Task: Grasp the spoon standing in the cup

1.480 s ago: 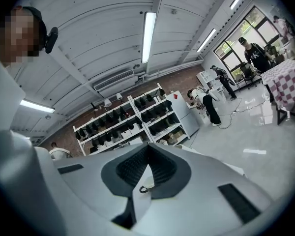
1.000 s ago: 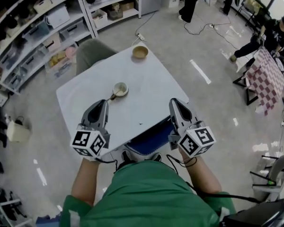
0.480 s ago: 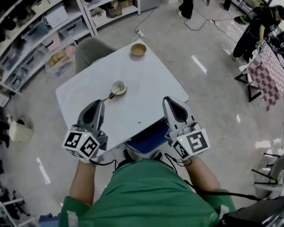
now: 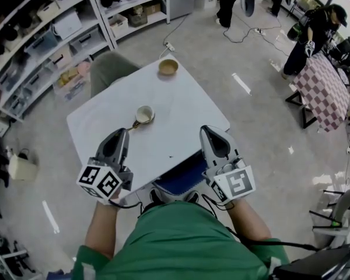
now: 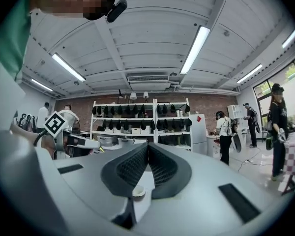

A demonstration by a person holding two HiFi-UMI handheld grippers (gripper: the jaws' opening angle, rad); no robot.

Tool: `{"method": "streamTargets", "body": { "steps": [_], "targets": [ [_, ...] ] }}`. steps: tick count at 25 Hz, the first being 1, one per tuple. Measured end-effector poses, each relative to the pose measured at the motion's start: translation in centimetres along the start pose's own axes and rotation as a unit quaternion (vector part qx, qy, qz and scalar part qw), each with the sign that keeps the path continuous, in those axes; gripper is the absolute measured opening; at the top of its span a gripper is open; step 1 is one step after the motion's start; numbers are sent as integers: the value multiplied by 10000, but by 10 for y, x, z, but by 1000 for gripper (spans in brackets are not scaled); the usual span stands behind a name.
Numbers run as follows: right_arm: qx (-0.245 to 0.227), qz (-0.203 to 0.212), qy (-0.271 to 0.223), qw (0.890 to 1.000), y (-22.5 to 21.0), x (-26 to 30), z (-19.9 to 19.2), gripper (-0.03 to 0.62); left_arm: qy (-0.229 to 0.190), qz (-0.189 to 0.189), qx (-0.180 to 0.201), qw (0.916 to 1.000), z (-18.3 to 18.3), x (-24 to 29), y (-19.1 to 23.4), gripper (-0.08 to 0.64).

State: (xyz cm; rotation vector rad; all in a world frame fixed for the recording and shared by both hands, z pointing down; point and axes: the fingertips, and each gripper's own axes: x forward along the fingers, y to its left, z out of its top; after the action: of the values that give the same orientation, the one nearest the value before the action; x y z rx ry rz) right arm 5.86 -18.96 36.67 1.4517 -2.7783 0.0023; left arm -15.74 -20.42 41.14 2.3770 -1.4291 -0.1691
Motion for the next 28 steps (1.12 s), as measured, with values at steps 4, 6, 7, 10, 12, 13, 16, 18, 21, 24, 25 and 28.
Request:
{"method": "streamTargets", "body": {
  "steps": [4, 6, 7, 10, 12, 13, 16, 18, 21, 24, 25, 28],
  "targets": [
    [-108, -43, -65, 9999, -5, 3, 3, 23, -40, -11, -25, 10000, 2, 5, 3, 25],
    [-102, -50, -49, 9999, -4, 3, 2, 23, -39, -6, -52, 10000, 2, 5, 4, 25],
    [-91, -57, -36, 9999, -4, 2, 2, 23, -32, -5, -65, 10000, 2, 4, 4, 25],
    [-44, -89, -15, 9999, -5, 0, 1, 23, -18, -3, -92, 10000, 0, 2, 4, 25],
    [-9, -104, -8, 9999, -7, 0, 1, 23, -14, 6, -100, 9999, 0, 2, 4, 25],
    [6, -108, -6, 9999, -7, 0, 1, 23, -18, 15, -99, 9999, 1, 2, 5, 25],
    [34, -111, -4, 9999, -8, 2, -1, 23, -25, 41, -102, 9999, -1, 2, 7, 25],
    [35, -111, -6, 9999, -8, 2, 0, 23, -12, 55, -114, 9999, -3, 0, 7, 25],
    [25, -104, -15, 9999, -8, 2, 1, 23, -29, 55, -119, 9999, -2, -1, 6, 25],
    [18, -95, -9, 10000, -8, 2, 1, 23, -61, 43, -102, 9999, 1, 2, 6, 25],
    [19, -93, -2, 10000, -8, 2, 0, 23, -56, 50, -110, 9999, 1, 3, 7, 25],
    [39, -98, 24, 9999, -7, 3, -3, 23, -31, 54, -129, 9999, -2, 3, 9, 25]
  ]
}}
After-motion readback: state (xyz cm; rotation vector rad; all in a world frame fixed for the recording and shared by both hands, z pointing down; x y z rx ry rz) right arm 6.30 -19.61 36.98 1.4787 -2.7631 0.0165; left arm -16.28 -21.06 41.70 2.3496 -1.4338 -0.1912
